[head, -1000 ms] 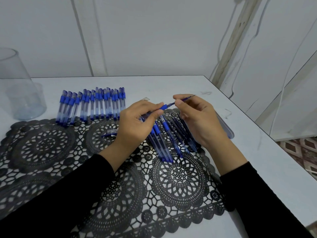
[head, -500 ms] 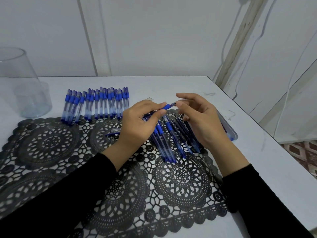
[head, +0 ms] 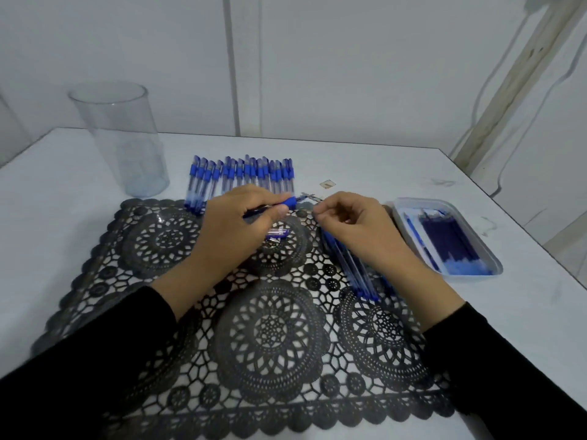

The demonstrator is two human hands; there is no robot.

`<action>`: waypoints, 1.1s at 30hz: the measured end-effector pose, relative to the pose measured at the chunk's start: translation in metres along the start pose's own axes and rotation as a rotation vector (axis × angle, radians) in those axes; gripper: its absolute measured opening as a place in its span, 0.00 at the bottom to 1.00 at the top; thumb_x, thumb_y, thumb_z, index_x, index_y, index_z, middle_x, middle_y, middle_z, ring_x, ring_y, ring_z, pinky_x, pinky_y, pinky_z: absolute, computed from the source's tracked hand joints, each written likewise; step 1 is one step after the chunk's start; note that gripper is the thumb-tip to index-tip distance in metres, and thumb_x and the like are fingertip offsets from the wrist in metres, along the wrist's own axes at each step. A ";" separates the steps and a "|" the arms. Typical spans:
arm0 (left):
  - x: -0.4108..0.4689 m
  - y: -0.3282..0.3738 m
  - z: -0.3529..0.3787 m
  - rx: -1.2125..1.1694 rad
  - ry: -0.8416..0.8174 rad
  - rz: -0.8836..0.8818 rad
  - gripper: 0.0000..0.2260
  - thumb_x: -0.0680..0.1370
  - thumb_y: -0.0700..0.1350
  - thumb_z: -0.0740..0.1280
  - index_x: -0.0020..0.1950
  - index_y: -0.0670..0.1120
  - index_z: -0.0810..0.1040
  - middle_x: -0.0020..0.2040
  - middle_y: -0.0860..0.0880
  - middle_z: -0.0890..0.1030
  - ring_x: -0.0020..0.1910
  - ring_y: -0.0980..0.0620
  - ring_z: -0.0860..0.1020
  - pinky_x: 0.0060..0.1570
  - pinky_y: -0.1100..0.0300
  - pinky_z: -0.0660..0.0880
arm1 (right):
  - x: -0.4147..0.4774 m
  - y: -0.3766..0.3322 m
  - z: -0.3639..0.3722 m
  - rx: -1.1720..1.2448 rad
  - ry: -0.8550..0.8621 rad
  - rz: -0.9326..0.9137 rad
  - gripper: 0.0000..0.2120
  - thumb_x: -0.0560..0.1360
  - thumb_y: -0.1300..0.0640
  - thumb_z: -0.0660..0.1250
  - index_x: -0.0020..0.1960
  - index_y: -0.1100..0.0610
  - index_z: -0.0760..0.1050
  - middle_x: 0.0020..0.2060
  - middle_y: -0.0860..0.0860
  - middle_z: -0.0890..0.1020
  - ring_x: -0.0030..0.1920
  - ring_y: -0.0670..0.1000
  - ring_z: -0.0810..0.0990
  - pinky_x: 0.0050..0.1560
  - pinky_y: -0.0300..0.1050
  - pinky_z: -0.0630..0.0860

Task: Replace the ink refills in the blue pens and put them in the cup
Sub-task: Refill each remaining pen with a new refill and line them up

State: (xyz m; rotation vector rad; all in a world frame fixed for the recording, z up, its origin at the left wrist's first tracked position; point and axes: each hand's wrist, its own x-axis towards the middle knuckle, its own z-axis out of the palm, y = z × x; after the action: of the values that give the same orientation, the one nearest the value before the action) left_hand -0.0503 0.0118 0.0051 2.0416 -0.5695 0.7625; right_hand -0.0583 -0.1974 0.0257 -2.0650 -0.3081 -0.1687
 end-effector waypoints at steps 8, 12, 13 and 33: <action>-0.020 -0.021 -0.046 0.057 -0.036 -0.001 0.10 0.74 0.40 0.75 0.56 0.43 0.85 0.47 0.51 0.85 0.45 0.60 0.82 0.46 0.69 0.77 | 0.008 -0.009 0.033 -0.465 -0.247 -0.201 0.05 0.76 0.56 0.71 0.50 0.54 0.83 0.43 0.48 0.80 0.42 0.44 0.77 0.41 0.28 0.69; -0.024 -0.027 -0.051 0.056 -0.025 0.002 0.10 0.74 0.40 0.75 0.55 0.42 0.85 0.47 0.51 0.85 0.44 0.60 0.82 0.46 0.69 0.77 | 0.009 -0.011 0.041 -0.543 -0.238 -0.272 0.05 0.75 0.54 0.71 0.49 0.55 0.81 0.43 0.48 0.77 0.43 0.46 0.75 0.45 0.35 0.69; -0.024 -0.027 -0.050 0.057 -0.026 0.005 0.10 0.74 0.40 0.75 0.55 0.42 0.85 0.47 0.51 0.85 0.45 0.61 0.82 0.47 0.70 0.76 | 0.009 -0.012 0.042 -0.552 -0.232 -0.287 0.05 0.75 0.54 0.71 0.49 0.55 0.81 0.44 0.49 0.77 0.44 0.47 0.75 0.46 0.36 0.69; -0.024 -0.026 -0.050 -0.029 -0.077 0.051 0.11 0.74 0.39 0.75 0.55 0.40 0.84 0.48 0.49 0.85 0.47 0.59 0.83 0.50 0.66 0.78 | -0.003 -0.018 0.033 -0.066 -0.001 -0.287 0.04 0.75 0.61 0.71 0.50 0.57 0.80 0.41 0.48 0.82 0.42 0.45 0.79 0.46 0.38 0.77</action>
State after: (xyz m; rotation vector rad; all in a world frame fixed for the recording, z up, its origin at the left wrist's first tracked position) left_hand -0.0662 0.0706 -0.0044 2.0438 -0.6742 0.7038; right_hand -0.0662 -0.1603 0.0236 -2.0784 -0.6073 -0.3556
